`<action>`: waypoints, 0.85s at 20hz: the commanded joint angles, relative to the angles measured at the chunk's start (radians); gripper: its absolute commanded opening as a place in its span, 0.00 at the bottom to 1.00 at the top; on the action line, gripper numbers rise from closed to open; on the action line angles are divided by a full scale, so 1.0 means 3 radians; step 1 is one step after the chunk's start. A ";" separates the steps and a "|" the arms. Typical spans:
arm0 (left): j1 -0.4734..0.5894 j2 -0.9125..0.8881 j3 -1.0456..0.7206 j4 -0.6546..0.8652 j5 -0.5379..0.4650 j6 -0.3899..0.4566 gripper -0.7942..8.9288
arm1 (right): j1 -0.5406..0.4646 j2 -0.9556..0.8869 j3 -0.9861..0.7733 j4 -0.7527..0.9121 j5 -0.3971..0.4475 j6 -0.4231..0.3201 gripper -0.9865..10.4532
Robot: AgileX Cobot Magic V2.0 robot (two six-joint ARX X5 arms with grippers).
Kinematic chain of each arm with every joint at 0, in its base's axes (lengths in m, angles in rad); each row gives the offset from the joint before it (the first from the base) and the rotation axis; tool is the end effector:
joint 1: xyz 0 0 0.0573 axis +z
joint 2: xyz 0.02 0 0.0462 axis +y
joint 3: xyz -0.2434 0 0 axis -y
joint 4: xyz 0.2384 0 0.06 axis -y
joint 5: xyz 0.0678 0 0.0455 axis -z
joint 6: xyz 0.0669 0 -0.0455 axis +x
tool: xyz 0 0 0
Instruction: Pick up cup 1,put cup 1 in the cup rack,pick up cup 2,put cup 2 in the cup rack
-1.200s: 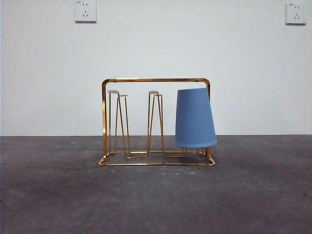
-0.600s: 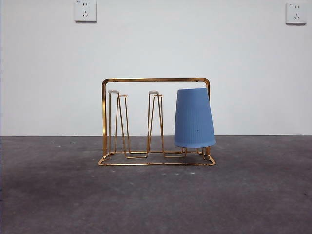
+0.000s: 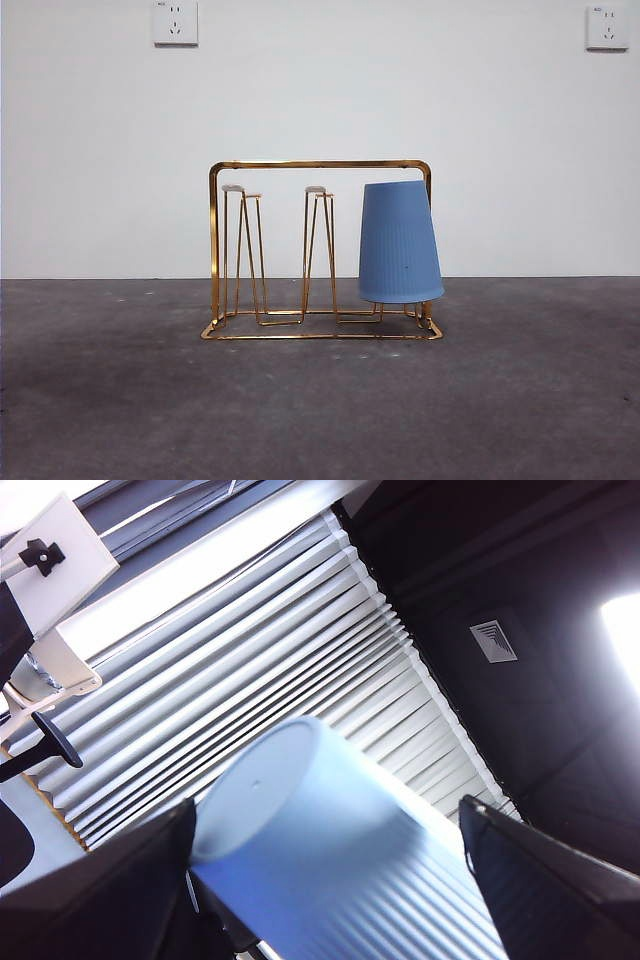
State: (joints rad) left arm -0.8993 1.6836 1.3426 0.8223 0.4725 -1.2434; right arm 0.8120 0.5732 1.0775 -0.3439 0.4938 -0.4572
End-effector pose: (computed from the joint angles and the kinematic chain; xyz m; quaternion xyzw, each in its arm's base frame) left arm 0.2282 -0.3360 0.3811 -0.4787 0.1689 -0.6357 0.5815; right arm 0.1058 0.0655 0.4235 -0.1756 -0.0978 0.1394 0.9696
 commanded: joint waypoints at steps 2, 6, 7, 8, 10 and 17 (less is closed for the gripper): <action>-0.0013 0.0011 -0.0019 0.0037 0.0109 -0.0069 0.53 | 0.0001 0.0019 -0.0031 0.0179 0.0023 -0.0179 0.07; 0.0033 0.0011 -0.0019 0.0094 0.0109 -0.0111 0.53 | 0.0001 0.0067 -0.0031 0.0357 -0.0052 -0.0322 0.07; 0.0042 0.0011 -0.0019 0.0145 0.0108 -0.0132 0.53 | 0.0001 0.0089 -0.0037 0.0301 -0.0065 -0.0322 0.07; 0.0043 0.0011 -0.0019 0.0206 0.0106 -0.0141 0.53 | 0.0001 0.0128 -0.0037 0.0252 -0.0141 -0.0324 0.07; 0.0080 0.0011 -0.0019 0.0282 0.0109 -0.0200 0.53 | 0.0001 0.0225 -0.0037 0.0219 -0.0277 -0.0326 0.07; 0.0114 0.0011 -0.0019 0.0305 0.0109 -0.0205 0.53 | 0.0001 0.0440 -0.0037 -0.0090 -0.0421 -0.0413 0.07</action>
State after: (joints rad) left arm -0.8608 1.6855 1.3407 0.8841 0.4992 -1.3102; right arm 0.8116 0.6994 1.0786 -0.3485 0.3698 -0.5705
